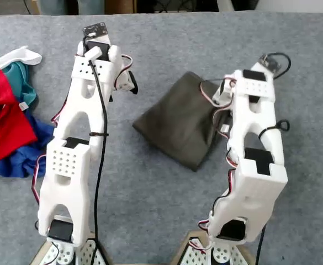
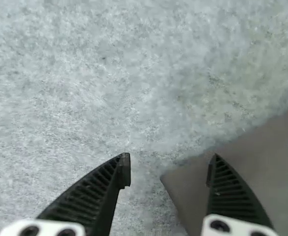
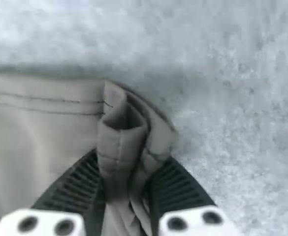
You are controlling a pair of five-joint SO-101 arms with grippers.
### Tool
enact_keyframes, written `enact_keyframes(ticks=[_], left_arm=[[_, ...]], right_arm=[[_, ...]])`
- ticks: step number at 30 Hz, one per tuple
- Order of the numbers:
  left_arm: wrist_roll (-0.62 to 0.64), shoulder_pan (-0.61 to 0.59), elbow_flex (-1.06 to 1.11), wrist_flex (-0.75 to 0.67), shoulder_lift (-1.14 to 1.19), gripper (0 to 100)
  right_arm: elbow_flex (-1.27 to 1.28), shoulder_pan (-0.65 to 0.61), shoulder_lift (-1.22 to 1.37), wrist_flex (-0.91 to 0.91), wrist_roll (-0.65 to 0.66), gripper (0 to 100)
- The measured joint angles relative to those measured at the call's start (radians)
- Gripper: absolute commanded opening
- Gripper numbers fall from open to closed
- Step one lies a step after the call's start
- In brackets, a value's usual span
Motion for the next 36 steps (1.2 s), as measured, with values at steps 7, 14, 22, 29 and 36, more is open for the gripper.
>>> enact_keyframes(ticks=[7,14,22,29,36], left_arm=[[0.0,-0.031,0.0,0.0,0.0,27],[0.0,-0.032,0.0,0.0,0.0,27],[0.0,-0.032,0.0,0.0,0.0,27],[-0.018,-0.032,0.0,0.0,0.0,24],[-0.058,-0.032,0.0,0.0,0.0,23]], right_arm=[[-0.209,0.032,0.008,0.069,0.144,1.3],[-0.318,0.123,0.009,0.072,0.25,1.3],[-0.353,0.23,0.1,0.018,0.334,1.3],[-0.562,0.333,0.281,0.012,0.391,1.3],[-0.847,0.387,0.46,0.101,0.404,1.3]])
